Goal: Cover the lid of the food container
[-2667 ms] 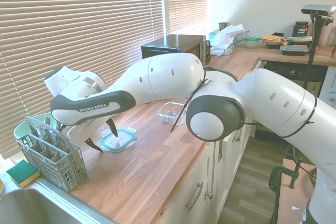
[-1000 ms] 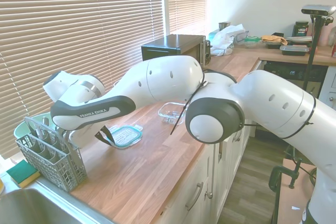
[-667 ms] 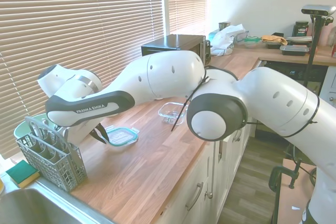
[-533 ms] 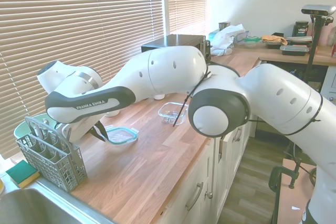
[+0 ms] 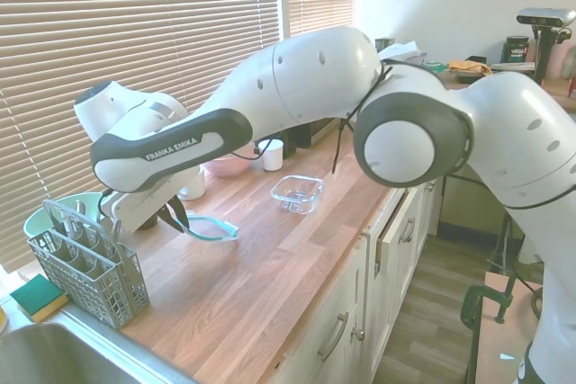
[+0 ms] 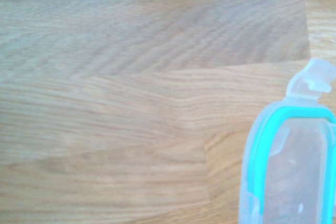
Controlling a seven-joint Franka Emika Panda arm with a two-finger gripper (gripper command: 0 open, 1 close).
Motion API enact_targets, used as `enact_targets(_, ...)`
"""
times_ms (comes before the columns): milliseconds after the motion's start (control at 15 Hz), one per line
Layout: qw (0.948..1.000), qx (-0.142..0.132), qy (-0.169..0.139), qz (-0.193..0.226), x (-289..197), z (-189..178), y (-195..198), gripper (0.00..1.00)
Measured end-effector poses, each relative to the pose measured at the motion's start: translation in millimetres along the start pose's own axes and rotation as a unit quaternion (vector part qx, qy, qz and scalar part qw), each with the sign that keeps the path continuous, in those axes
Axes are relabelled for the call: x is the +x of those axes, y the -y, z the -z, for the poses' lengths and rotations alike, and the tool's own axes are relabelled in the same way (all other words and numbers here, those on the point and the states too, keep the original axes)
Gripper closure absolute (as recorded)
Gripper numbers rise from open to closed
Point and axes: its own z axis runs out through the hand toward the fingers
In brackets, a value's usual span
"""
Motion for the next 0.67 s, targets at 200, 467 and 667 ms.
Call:
enact_targets(200,0.9999,0.010,0.001,0.002,-5,8,-24,1.00)
enact_targets(467,0.9997,0.024,0.002,0.006,-7,19,-54,1.00)
enact_targets(667,0.9993,0.035,0.003,0.011,-9,31,-73,1.00)
